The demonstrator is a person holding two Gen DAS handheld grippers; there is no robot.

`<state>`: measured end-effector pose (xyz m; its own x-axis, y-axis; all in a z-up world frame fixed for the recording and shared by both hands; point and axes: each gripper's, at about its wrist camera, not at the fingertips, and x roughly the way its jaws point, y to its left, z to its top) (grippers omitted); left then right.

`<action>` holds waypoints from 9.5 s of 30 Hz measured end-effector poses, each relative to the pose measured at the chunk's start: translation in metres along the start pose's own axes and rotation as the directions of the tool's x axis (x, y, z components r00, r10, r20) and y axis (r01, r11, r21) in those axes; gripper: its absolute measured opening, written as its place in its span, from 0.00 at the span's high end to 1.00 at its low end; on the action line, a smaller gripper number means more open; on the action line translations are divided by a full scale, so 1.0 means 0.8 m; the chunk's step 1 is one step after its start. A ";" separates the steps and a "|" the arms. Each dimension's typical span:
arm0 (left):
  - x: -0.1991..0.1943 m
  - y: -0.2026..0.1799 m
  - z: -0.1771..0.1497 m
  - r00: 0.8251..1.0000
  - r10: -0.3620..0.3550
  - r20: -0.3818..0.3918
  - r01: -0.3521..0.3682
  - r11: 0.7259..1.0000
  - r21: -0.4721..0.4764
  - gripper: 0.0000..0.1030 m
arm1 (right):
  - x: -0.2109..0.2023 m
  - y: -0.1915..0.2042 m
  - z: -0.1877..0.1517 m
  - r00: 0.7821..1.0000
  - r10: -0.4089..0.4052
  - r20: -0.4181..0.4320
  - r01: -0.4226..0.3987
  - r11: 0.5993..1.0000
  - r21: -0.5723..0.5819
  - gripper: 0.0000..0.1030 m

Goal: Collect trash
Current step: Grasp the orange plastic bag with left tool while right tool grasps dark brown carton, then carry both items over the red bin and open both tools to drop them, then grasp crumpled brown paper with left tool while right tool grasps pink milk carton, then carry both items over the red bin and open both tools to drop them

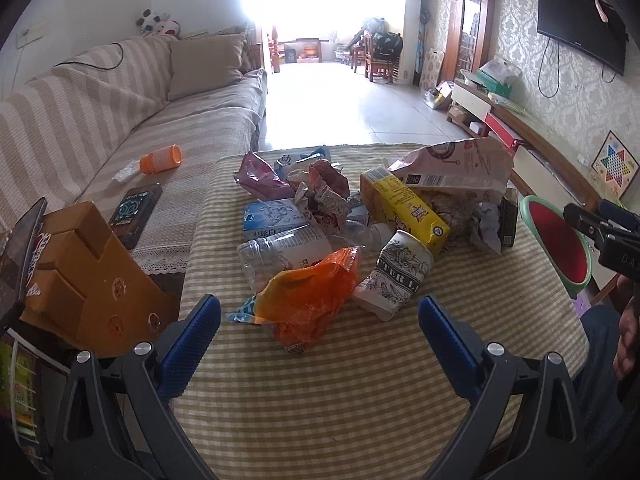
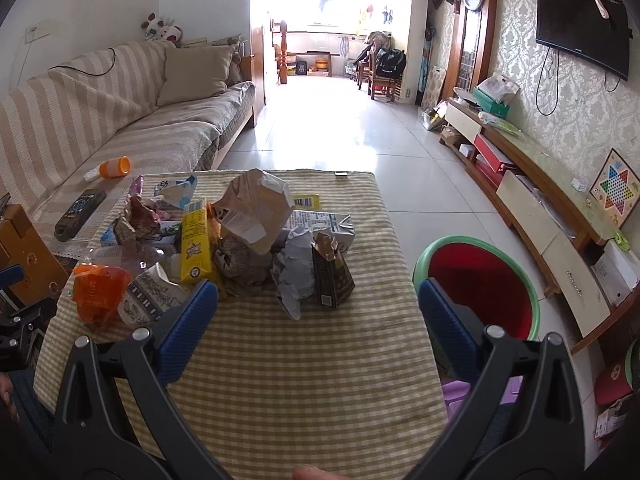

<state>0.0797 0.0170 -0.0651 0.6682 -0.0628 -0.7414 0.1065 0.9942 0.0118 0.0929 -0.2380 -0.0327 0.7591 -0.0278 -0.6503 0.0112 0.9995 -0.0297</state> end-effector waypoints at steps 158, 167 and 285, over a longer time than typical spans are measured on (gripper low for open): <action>-0.015 0.014 0.056 0.996 -0.088 0.026 0.091 0.982 -0.165 0.08 | 0.047 -0.015 0.094 0.977 0.187 -0.106 -0.188 0.982 0.000 0.04; 0.023 0.041 0.054 0.996 -0.084 -0.023 0.079 0.986 -0.146 0.08 | 0.100 0.038 0.107 0.960 0.212 -0.184 -0.224 0.973 -0.051 0.04; 0.108 -0.493 0.186 0.853 -0.497 -0.156 0.521 0.821 0.234 0.17 | 0.059 -0.364 -0.011 0.983 0.032 -0.179 0.034 0.935 0.352 0.31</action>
<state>0.2046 -0.3936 -0.0338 0.4025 -0.5345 -0.7431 0.6080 0.7630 -0.2195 0.1198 -0.5307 -0.0613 0.6307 0.0018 -0.7760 0.2650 0.9394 0.2175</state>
